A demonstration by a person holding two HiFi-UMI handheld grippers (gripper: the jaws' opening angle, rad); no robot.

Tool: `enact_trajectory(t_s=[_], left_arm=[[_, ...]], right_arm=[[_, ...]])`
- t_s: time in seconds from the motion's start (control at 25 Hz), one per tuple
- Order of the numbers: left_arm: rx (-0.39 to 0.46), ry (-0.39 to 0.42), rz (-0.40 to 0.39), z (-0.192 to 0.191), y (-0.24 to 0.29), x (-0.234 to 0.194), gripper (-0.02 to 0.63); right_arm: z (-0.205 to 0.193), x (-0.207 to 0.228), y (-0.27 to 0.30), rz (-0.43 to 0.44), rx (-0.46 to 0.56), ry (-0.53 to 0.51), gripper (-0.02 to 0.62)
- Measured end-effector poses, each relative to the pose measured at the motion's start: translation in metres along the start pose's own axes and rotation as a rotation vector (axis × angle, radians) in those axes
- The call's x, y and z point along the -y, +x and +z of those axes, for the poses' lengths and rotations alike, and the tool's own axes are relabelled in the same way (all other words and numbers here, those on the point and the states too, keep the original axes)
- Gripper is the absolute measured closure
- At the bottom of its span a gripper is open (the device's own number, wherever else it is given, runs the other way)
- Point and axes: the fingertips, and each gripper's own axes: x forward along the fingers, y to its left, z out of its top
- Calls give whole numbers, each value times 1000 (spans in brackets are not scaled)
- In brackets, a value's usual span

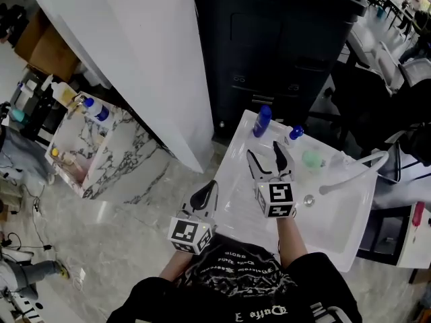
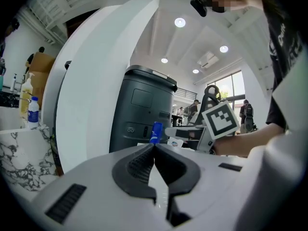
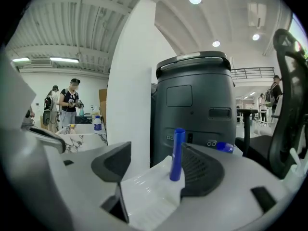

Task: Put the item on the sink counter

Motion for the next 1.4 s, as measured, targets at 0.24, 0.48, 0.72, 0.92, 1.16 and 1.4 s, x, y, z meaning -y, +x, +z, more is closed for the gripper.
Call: enact_trajectory(t_s=[0.24,0.48,0.72,0.92,1.16,1.4], left_arm=[[28,13,-51,5,1,11,600],[30,28,-121,5,6,30,600],[22,41,-210,1,14,56,600],[11,62,-263,-6,15,71,600],[11,71,-279,-8,12,74,600],[26,72,-278,-5,10,75,600]], right_arm=[[5,-9,-41,3,17,54,278],[-6,-11,-80,-28,23,88,278],[-26,-4,-117,-106,15,128,278],[-39,2,-139,-173,10,140,278],[-50,0,-153,-213,-7,141,278],[-43,10,-160,-257,7,119,360]])
